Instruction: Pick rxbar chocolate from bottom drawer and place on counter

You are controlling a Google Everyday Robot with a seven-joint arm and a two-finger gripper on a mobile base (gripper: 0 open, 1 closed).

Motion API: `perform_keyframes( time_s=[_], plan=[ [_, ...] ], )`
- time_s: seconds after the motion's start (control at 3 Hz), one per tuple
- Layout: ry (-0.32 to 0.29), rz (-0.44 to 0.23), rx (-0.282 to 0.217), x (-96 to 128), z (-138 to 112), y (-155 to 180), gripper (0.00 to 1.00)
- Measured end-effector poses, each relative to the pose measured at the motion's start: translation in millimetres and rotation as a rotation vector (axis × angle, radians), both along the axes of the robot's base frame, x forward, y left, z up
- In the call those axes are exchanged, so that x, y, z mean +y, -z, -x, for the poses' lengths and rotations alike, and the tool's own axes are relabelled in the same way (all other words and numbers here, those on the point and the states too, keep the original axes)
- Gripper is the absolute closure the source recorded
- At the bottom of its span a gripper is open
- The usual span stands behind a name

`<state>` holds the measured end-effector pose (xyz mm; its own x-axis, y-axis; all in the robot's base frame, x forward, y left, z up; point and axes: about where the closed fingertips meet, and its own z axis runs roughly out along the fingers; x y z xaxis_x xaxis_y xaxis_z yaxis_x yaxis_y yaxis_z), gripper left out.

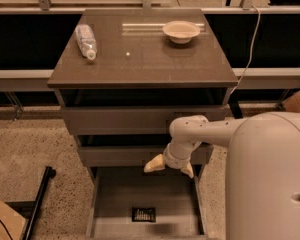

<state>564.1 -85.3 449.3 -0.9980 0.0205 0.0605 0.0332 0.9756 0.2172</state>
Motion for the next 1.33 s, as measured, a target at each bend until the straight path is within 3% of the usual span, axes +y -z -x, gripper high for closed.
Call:
perform_keyframes(
  time_s=[0.67, 1.0, 1.33],
  plan=[
    [0.014, 0.031, 0.034, 15.4, 2.7, 33.8, 0.0],
    [0.079, 0.029, 0.071, 21.6, 8.7, 75.0, 0.0],
    [0.117, -0.013, 0.094, 25.3, 16.0, 104.6, 0.0]
  ],
)
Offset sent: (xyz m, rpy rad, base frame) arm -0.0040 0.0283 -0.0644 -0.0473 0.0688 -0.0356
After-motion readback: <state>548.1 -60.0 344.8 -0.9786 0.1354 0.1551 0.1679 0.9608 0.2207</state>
